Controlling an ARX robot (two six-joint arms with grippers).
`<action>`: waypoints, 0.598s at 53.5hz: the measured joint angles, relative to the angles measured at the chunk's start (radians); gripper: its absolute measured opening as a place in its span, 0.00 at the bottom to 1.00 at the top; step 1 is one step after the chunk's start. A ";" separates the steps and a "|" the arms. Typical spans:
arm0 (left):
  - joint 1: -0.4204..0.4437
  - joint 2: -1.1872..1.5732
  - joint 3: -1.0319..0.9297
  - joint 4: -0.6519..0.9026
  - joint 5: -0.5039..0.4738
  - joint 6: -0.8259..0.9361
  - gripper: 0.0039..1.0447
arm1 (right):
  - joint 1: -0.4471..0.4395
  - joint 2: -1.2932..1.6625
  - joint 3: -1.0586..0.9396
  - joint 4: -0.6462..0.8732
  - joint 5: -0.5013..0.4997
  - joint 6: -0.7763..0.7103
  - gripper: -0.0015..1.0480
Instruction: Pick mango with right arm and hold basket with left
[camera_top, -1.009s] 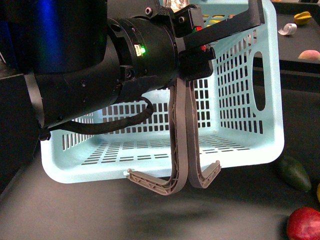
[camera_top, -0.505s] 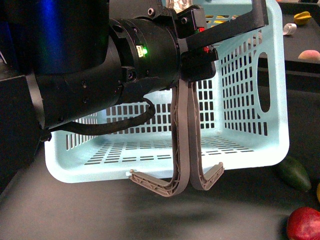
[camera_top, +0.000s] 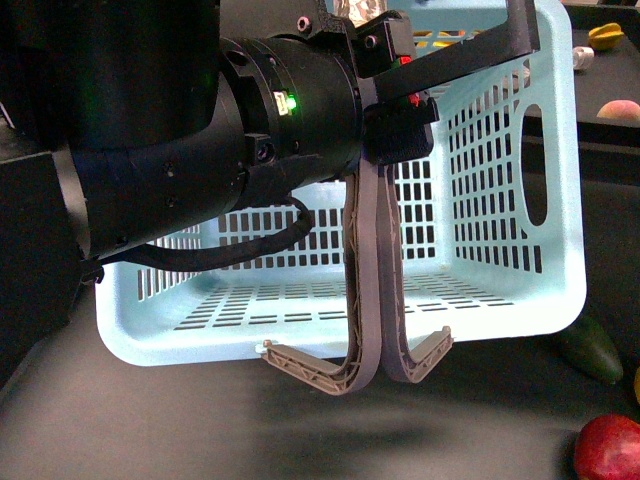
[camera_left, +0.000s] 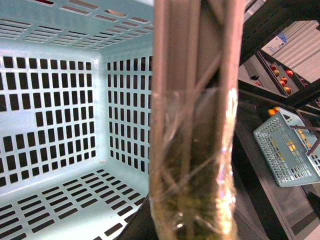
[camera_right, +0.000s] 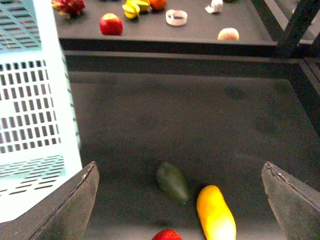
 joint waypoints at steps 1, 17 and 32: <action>0.000 0.000 0.000 0.000 0.000 0.000 0.06 | -0.009 0.060 0.012 0.032 -0.002 -0.004 0.92; 0.000 0.000 0.000 0.000 0.000 0.000 0.06 | -0.074 0.675 0.179 0.282 0.037 -0.043 0.92; 0.000 0.000 0.000 0.000 0.000 0.000 0.06 | -0.134 1.127 0.384 0.307 0.071 -0.078 0.92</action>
